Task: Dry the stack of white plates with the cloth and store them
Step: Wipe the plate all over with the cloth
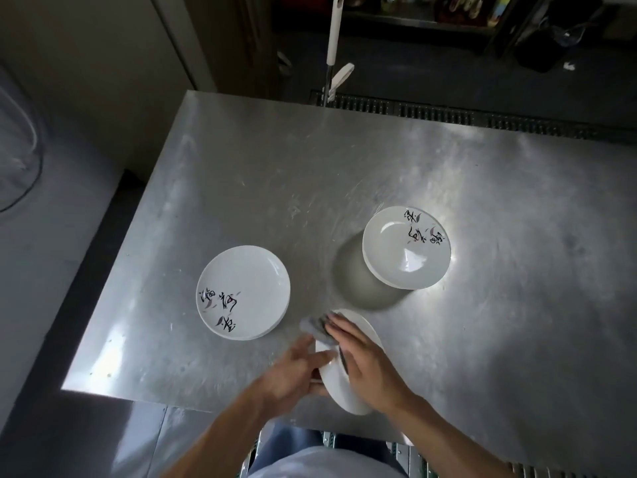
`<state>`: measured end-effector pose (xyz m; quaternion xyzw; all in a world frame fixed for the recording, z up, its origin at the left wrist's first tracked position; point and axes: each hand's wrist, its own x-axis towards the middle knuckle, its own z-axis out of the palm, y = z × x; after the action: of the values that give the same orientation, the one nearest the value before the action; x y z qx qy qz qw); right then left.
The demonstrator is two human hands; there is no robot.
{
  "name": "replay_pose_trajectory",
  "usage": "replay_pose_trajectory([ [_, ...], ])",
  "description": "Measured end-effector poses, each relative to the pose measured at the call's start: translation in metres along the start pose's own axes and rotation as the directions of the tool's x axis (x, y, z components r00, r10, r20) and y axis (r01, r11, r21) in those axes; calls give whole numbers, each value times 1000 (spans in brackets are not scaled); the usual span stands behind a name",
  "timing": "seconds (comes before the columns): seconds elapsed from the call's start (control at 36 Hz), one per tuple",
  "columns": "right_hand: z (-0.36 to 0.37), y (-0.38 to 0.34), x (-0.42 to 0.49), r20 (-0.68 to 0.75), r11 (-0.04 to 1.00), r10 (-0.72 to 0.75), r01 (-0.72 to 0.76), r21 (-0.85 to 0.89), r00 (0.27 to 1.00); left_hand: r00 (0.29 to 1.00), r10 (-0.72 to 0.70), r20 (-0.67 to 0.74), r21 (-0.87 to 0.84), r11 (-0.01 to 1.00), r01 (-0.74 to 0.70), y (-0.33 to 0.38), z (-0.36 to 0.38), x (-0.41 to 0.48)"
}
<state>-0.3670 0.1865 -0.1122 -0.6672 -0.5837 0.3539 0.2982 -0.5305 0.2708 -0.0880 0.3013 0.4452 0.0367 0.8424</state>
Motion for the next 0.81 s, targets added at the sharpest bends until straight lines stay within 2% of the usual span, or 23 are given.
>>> replay_pose_trajectory([
  [0.11,-7,10,8,-57,993,24,-31,-118,998,1000,-20,-22,-6,1000,20,-1,-2,0],
  [0.22,4,4,1,138,920,-247,277,-279,959,999,-21,-31,58,998,23,-6,-2,1],
  [0.25,5,7,-1,136,919,-245,274,-284,960,999,-21,-30,75,997,23,-7,-2,1],
  [0.33,4,11,-1,37,948,-138,143,-286,990,998,-36,-48,54,998,39,-10,-3,1],
  [0.44,6,13,-4,189,888,-261,312,-338,947,999,-37,1,60,997,37,-12,-4,0],
  [0.47,4,18,-3,163,908,-217,260,-329,962,999,-37,3,38,999,37,-12,-3,-1],
  [0.53,-5,28,2,-11,983,34,-35,-178,999,1000,-26,-9,-20,999,26,-12,-3,-2],
  [0.58,-10,32,8,-83,953,300,-302,-17,950,999,-7,-39,-71,997,4,-11,-3,-2],
  [0.61,-9,30,8,-94,931,364,-361,50,927,999,1,-54,-89,996,-5,-12,-3,-2],
  [0.67,-7,22,6,-114,917,386,-368,154,915,997,-4,-72,-103,995,-3,-12,-3,0],
  [0.81,3,0,-4,-50,992,93,-89,85,994,999,-23,30,-30,999,24,-2,2,-1],
])
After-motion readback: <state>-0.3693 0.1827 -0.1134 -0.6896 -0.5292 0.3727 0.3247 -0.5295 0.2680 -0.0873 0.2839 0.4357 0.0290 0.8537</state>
